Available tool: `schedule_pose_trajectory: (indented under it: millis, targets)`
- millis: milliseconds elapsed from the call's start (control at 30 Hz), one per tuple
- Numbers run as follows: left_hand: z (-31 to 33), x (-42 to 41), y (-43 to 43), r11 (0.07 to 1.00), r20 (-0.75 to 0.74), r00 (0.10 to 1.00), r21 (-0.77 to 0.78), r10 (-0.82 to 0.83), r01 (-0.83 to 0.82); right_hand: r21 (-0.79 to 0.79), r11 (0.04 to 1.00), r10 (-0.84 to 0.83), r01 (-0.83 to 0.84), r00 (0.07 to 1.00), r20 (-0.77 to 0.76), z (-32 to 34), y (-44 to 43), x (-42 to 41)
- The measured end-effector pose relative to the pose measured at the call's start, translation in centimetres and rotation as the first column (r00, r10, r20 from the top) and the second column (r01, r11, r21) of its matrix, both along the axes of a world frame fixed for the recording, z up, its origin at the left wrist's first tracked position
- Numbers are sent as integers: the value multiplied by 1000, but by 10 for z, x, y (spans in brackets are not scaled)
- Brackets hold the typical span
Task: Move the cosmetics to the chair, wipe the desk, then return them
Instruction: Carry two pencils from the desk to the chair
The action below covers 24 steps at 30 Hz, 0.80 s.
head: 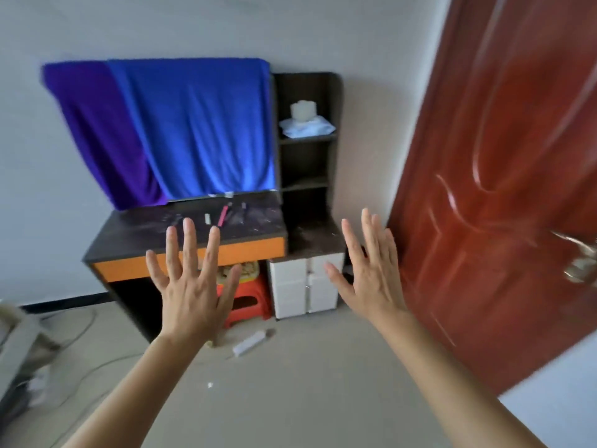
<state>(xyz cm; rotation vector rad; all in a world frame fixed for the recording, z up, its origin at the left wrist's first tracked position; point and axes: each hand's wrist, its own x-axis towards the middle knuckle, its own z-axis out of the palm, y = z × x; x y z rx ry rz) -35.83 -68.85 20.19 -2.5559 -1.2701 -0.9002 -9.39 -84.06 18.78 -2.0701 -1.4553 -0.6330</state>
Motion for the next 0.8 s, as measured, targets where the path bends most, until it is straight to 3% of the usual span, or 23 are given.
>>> schedule_pose_trajectory:
  millis: [167,333,567,800]
  targets:
    - [13,-59,77,988,-34,991,-87,128,-130,-44,988,145,-147,988,-44,-7,117,-50]
    - [7,-60,134,980,-48,986,-110,160,-164,-113,973,194,-201,979,-65,-22,188,-50]
    - [-39,-6,216,959,-114,985,-238,127,-151,-154,972,157,-177,979,-133,-63,280,0]
    - [-52,96,356,954,-187,981,-280,53,-105,-198,971,93,-136,973,-211,-82,409,85]
